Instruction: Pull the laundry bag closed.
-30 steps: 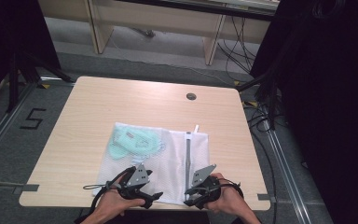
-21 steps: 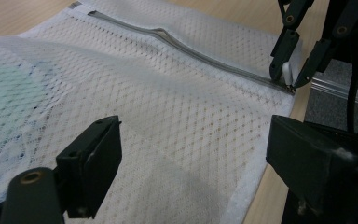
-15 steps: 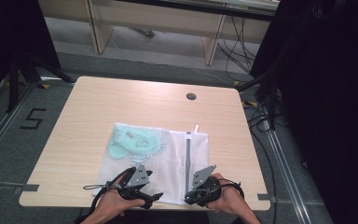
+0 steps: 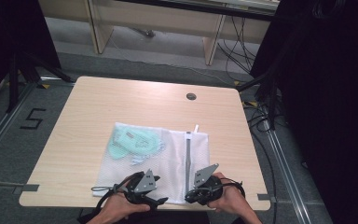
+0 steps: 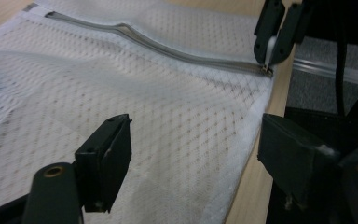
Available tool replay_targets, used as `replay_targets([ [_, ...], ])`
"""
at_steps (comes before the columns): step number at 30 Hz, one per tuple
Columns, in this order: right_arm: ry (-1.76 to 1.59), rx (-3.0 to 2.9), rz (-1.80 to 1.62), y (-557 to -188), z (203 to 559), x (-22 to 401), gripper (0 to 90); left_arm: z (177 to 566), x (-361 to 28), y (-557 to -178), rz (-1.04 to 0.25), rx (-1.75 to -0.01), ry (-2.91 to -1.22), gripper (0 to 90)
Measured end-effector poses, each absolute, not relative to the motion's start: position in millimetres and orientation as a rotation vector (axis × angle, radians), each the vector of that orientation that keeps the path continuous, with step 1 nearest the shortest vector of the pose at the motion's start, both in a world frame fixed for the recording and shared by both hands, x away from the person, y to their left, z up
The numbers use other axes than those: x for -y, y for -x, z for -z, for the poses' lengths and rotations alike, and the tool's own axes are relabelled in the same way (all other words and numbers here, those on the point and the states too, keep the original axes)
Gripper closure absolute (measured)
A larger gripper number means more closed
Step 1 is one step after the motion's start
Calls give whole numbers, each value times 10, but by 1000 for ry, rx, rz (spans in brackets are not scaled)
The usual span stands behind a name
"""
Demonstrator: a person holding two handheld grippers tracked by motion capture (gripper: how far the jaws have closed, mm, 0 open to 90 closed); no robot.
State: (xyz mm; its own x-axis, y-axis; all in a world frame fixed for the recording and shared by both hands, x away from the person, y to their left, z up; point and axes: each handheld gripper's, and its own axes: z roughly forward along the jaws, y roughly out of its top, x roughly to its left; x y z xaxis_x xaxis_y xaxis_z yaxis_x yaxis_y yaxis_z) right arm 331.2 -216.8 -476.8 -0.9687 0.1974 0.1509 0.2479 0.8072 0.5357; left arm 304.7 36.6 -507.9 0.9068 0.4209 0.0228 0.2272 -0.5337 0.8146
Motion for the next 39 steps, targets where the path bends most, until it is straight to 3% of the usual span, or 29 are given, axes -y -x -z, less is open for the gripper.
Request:
replay_targets([
  [24, 468, 2889, 963, -3316, 4671, 2214, 862, 5153, -40, -2976, -155, -334, -2159, 545],
  [39, 477, 2885, 998, -3326, 4665, 2219, 862, 5172, 78, -2967, -205, -303, -2184, 676],
])
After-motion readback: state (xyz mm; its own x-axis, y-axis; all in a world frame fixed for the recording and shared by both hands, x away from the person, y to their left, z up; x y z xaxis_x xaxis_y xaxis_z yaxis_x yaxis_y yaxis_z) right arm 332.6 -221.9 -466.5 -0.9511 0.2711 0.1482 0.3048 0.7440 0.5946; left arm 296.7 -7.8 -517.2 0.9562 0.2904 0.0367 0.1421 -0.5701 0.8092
